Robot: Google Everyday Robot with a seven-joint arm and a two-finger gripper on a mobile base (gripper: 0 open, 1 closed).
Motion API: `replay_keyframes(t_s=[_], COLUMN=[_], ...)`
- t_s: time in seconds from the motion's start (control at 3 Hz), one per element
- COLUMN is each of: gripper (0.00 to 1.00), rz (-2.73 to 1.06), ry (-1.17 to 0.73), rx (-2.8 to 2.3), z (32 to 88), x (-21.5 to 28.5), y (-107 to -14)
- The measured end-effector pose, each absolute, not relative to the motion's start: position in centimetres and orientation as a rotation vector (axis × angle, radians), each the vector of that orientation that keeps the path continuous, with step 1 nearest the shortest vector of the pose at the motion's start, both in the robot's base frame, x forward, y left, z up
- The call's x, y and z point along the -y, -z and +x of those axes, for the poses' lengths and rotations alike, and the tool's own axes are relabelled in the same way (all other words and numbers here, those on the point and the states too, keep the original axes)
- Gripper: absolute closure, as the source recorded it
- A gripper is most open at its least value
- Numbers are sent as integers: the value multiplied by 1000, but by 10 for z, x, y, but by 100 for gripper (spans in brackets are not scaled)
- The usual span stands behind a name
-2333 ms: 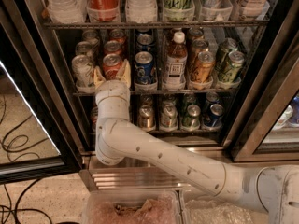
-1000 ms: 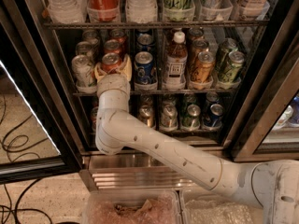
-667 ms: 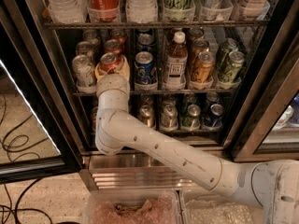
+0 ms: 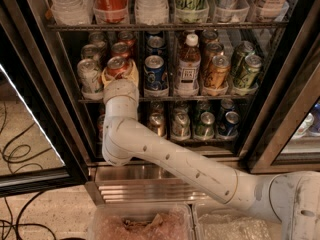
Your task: Pick coke can from middle shelf of fridge
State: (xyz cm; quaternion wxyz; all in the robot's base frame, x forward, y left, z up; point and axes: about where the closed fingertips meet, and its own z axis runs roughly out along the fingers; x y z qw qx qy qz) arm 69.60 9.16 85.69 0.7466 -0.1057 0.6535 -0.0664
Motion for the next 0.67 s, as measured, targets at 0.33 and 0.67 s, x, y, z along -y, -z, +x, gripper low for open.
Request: replay_keyframes(t_s=[0.33,0.67], gripper=[100,100], rz=[-231,-215], ry=[152,159], rx=[-1418,-1374], z=[694,684], x=[-90,-84], y=[-865,-887])
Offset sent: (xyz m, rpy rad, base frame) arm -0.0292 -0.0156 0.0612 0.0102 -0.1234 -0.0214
